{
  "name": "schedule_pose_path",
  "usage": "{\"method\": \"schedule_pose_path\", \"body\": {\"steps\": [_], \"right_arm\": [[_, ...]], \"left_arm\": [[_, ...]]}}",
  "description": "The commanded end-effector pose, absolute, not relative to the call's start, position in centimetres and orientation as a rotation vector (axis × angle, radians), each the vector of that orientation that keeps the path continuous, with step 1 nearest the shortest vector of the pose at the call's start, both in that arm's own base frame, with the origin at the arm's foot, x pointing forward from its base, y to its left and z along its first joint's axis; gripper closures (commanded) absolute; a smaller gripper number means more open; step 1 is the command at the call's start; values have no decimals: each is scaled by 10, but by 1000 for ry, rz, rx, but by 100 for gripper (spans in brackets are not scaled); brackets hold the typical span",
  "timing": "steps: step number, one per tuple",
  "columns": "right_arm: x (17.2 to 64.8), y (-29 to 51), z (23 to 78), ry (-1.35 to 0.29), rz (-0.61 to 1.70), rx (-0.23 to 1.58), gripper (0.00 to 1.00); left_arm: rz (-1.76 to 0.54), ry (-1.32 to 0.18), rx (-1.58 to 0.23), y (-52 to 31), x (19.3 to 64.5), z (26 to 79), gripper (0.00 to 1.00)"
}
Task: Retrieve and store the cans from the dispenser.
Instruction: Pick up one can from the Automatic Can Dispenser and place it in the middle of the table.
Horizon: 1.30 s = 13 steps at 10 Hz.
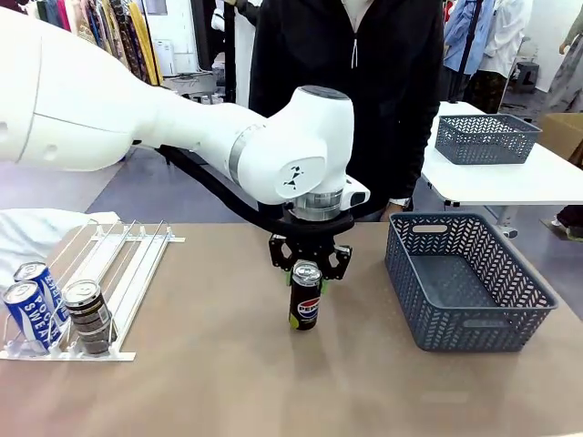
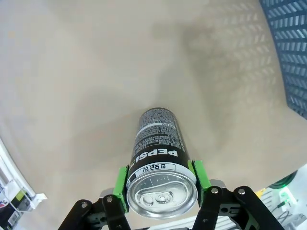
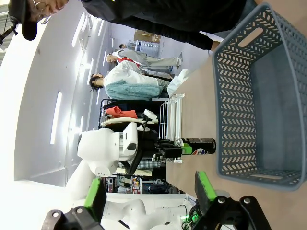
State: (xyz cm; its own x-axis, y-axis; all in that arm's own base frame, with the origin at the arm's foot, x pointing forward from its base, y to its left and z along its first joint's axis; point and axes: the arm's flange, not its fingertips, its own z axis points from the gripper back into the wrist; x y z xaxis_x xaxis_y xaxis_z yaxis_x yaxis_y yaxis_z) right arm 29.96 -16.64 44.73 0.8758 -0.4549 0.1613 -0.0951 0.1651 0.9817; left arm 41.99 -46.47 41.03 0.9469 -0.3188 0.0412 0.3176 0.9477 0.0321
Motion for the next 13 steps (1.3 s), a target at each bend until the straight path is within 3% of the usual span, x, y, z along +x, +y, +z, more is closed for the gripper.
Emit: {"method": "schedule_pose_path", "body": {"steps": [1, 3, 4, 5, 6, 9, 11, 13], "right_arm": [[299, -167, 451, -485, -263, 1403, 0], [299, -167, 451, -485, -263, 1403, 0], [299, -167, 451, -485, -263, 1403, 0], [299, -167, 451, -485, -263, 1403, 0], [299, -167, 451, -485, -263, 1403, 0], [299, -167, 451, -485, -263, 1403, 0], [299, -167, 451, -485, -263, 1403, 0], [299, -167, 451, -485, -263, 1403, 0]], "left_arm": [[-325, -73, 16, -461, 419, 415, 100], [-325, -67, 10, -460, 419, 416, 100], [-329, -61, 5, -461, 419, 415, 64], [-334, -59, 5, -461, 420, 416, 6], [-331, -66, 3, -459, 419, 420, 0], [-320, -127, -18, -441, 405, 456, 0], [-397, -186, -24, -413, 375, 525, 0], [-534, -137, -167, -359, 354, 593, 0]]}}
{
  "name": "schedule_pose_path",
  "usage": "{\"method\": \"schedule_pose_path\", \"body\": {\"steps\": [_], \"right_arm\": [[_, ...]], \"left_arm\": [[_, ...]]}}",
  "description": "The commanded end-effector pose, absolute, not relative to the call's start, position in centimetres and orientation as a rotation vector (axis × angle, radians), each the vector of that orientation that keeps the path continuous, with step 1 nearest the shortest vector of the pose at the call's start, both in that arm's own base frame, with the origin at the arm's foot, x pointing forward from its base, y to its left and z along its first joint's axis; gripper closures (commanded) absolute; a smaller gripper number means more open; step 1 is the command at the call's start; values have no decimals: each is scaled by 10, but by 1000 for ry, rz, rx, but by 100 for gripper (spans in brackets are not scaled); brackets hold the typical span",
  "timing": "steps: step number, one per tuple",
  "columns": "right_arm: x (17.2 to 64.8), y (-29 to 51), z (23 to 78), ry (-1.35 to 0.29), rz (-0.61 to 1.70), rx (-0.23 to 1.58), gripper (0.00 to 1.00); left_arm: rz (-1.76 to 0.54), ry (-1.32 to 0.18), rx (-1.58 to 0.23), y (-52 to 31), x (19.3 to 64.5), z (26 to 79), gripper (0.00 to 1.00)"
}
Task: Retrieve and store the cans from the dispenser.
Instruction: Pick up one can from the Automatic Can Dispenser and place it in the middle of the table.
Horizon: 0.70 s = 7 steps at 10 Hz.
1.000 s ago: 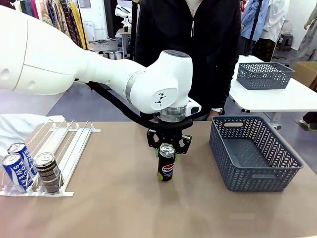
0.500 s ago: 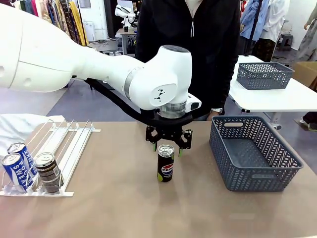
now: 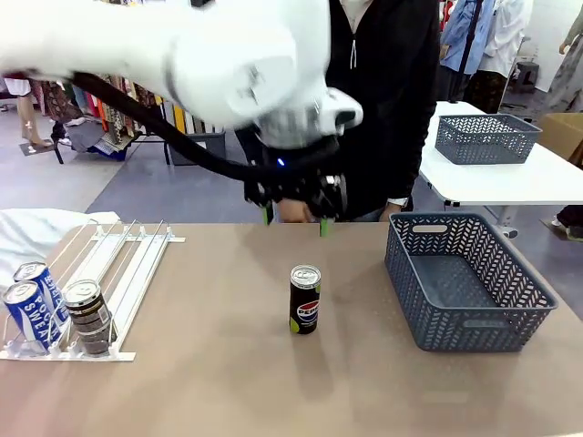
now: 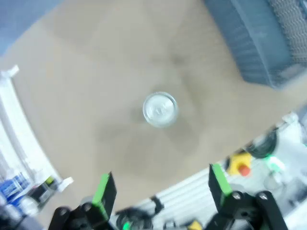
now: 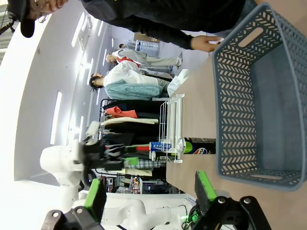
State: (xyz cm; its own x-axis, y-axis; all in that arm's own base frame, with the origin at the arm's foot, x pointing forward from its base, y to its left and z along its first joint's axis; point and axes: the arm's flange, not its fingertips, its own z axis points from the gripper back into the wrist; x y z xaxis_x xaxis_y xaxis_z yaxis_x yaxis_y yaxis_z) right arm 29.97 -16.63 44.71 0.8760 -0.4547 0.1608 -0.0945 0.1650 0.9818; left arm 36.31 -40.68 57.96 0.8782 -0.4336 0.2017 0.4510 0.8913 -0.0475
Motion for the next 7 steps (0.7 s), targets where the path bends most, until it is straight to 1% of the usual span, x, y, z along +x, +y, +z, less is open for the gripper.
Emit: {"method": "schedule_pose_path", "body": {"steps": [1, 2, 3, 4, 6, 7], "right_arm": [[299, -167, 451, -485, -263, 1403, 0], [299, -167, 451, -485, -263, 1403, 0], [299, -167, 451, -485, -263, 1403, 0], [299, -167, 451, -485, -263, 1403, 0], [299, -167, 451, -485, -263, 1403, 0], [299, -167, 451, -485, -263, 1403, 0]], "left_arm": [[-599, -116, -304, -310, 350, 626, 0], [-632, -81, -417, -258, 346, 646, 0], [-597, -77, -517, -204, 344, 656, 0], [-608, -78, -685, -148, 341, 659, 0], [-448, -122, -895, -29, 329, 641, 0], [-373, -161, -1041, 27, 323, 616, 0]]}}
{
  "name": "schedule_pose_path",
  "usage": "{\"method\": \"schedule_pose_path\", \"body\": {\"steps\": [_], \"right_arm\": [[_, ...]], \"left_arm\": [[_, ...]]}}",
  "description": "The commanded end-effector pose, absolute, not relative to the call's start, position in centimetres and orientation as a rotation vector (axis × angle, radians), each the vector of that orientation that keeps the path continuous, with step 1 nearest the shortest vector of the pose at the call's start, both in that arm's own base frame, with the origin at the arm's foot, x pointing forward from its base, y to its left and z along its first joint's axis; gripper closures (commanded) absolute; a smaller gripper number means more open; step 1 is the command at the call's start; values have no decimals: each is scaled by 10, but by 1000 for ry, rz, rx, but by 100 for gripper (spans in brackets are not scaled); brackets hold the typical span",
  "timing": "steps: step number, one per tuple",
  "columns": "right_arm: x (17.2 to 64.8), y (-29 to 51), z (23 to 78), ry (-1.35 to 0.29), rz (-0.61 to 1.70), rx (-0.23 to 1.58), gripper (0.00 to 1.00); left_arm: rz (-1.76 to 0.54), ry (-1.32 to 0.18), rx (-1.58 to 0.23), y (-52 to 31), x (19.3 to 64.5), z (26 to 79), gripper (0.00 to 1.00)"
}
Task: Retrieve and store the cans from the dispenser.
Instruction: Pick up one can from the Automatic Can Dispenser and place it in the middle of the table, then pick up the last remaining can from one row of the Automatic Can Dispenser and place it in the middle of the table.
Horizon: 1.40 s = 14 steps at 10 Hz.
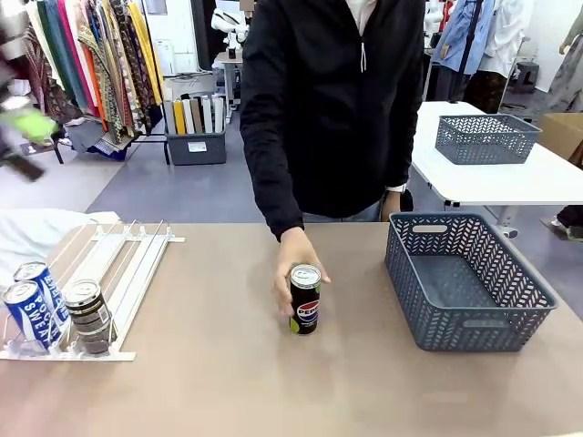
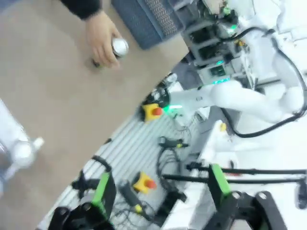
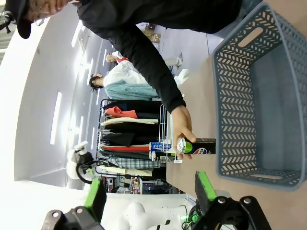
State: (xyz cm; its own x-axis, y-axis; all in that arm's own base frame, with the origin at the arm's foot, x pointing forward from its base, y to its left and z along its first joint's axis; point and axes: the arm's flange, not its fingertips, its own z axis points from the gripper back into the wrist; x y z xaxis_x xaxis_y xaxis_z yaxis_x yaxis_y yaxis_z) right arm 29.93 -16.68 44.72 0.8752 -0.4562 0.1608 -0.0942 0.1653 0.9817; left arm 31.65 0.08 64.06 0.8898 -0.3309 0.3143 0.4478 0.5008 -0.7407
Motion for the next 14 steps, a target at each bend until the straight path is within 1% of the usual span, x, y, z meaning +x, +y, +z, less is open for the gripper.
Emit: {"method": "schedule_pose_path", "body": {"steps": [1, 3, 4, 5, 14], "right_arm": [[299, -167, 451, -485, -263, 1403, 0], [299, -167, 451, -485, -263, 1403, 0], [299, -167, 451, -485, -263, 1403, 0], [299, -167, 451, -485, -263, 1403, 0], [299, -167, 451, -485, -263, 1403, 0]], "left_arm": [[-289, -192, -1161, 66, 312, 585, 0], [-183, -266, -1345, 108, 289, 519, 0], [-131, -258, -1320, 110, 284, 503, 0], [-199, -208, -1246, 120, 287, 538, 0], [-199, -208, -1246, 120, 287, 538, 0]]}}
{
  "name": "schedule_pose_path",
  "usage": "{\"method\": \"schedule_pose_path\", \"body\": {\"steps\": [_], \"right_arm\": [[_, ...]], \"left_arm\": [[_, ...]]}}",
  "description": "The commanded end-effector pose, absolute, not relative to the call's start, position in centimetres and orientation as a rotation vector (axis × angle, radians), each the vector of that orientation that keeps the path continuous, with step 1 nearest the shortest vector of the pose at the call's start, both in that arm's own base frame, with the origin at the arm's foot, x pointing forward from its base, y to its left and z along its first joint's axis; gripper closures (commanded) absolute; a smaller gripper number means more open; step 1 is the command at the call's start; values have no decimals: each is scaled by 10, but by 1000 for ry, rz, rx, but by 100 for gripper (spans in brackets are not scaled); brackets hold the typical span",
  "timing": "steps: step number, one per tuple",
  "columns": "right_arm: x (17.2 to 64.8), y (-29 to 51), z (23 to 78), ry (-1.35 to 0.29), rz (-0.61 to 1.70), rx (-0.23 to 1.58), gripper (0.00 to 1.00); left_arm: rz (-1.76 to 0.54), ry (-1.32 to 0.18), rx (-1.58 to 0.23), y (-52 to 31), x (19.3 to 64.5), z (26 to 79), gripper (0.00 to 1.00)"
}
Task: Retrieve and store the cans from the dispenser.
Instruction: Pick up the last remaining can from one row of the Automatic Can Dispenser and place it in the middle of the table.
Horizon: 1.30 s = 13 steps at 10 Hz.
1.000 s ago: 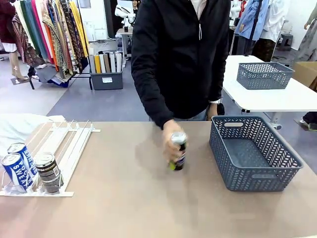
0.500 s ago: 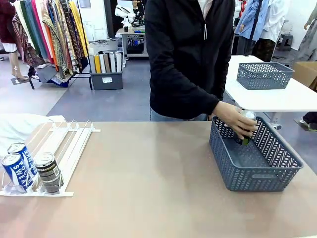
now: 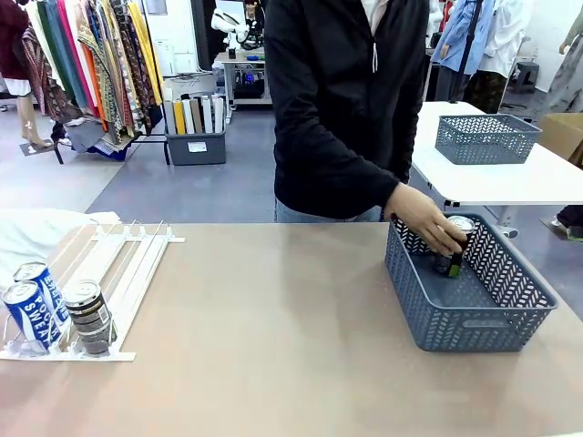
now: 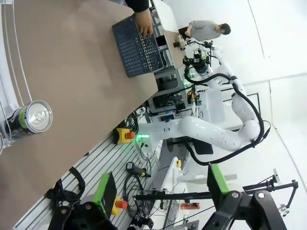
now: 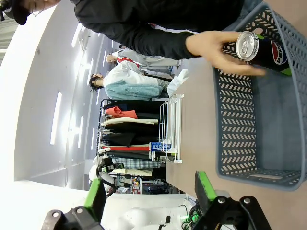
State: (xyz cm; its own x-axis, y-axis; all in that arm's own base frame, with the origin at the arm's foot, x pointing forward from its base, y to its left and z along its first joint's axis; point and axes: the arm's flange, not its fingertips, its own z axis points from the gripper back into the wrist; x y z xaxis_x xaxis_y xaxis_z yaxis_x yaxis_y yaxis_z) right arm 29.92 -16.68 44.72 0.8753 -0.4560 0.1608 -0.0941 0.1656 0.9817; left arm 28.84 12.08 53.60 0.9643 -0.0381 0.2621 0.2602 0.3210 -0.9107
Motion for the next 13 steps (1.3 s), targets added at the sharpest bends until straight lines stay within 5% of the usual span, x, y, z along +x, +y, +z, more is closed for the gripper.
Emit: {"method": "schedule_pose_path", "body": {"steps": [1, 4, 8, 11, 12, 13], "right_arm": [[299, -167, 451, -485, -263, 1403, 0], [299, -167, 451, -485, -263, 1403, 0], [299, -167, 451, -485, -263, 1403, 0], [299, -167, 451, -485, -263, 1403, 0], [299, -167, 451, -485, -263, 1403, 0], [299, -167, 451, -485, -263, 1403, 0]], "left_arm": [[-199, -208, -1246, 120, 287, 538, 0], [-199, -204, -1233, 121, 288, 536, 0], [-79, -67, -353, 19, 285, 583, 0], [-77, -25, 64, -46, 309, 578, 0], [-73, -64, 65, -58, 312, 582, 0], [-114, -106, -140, -45, 293, 585, 0]]}}
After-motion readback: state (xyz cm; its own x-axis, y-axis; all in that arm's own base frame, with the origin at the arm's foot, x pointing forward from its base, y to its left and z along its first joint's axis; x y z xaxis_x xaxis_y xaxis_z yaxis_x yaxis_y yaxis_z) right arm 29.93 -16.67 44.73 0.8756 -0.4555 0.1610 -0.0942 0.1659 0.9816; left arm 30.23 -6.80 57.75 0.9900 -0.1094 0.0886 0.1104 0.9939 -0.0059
